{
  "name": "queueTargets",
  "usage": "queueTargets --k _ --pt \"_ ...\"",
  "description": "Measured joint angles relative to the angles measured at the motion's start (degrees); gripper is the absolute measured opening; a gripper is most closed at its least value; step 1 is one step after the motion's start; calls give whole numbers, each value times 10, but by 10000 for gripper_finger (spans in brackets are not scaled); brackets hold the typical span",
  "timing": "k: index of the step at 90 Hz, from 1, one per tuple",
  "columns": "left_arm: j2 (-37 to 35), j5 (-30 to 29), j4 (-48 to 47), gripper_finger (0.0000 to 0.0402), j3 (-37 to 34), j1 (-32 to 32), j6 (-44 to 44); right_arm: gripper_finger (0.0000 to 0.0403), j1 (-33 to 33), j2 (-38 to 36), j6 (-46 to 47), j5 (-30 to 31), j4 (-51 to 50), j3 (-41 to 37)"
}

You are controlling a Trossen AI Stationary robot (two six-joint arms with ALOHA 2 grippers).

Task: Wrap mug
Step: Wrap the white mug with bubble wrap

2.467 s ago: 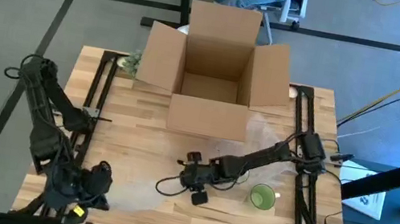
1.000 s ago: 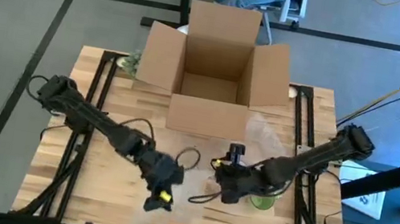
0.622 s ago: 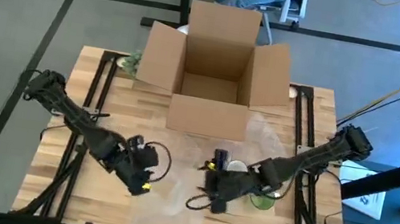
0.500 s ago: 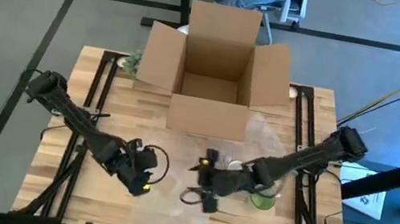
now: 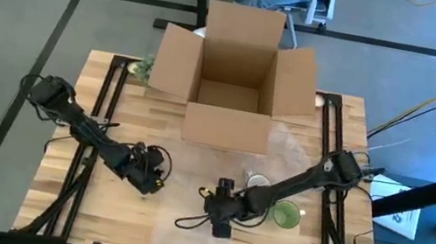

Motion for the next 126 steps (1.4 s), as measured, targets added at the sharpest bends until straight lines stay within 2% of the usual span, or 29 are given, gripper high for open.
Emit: queueTargets --k 18,25,38,48,55,62,72,78,89,98,112,126 --pt "-50 13 -93 141 -2 -7 -37 253 0 -17 -14 -81 -52 0" --pt "-80 19 -107 141 -1 -10 -38 253 0 -34 -24 -95 -83 -1" --pt "-136 17 -96 141 -1 -10 -14 253 -5 -74 -28 -48 -59 6" --pt "-164 7 -78 141 -1 -13 13 253 -12 -77 -30 23 9 14" --pt "-167 -7 -78 141 -1 -13 29 253 -17 -72 -30 46 79 14" --pt "-166 -29 -73 141 -4 -13 38 253 -20 -61 -29 49 135 16" --pt "-162 -53 -71 141 -20 -6 42 253 -22 -45 -29 45 137 15" --pt "-162 -63 -63 141 -35 -6 31 253 -22 -43 -32 9 142 14" --pt "-162 -78 -35 141 -60 -5 11 253 -22 -43 -53 -52 214 14" --pt "-162 -84 1 141 -82 -1 9 253 -22 -32 -59 -35 269 17" --pt "-162 -88 64 141 -115 0 -14 253 -24 11 -40 -8 267 15" --pt "-162 -89 75 141 -128 0 -27 253 -5 57 0 7 255 17"
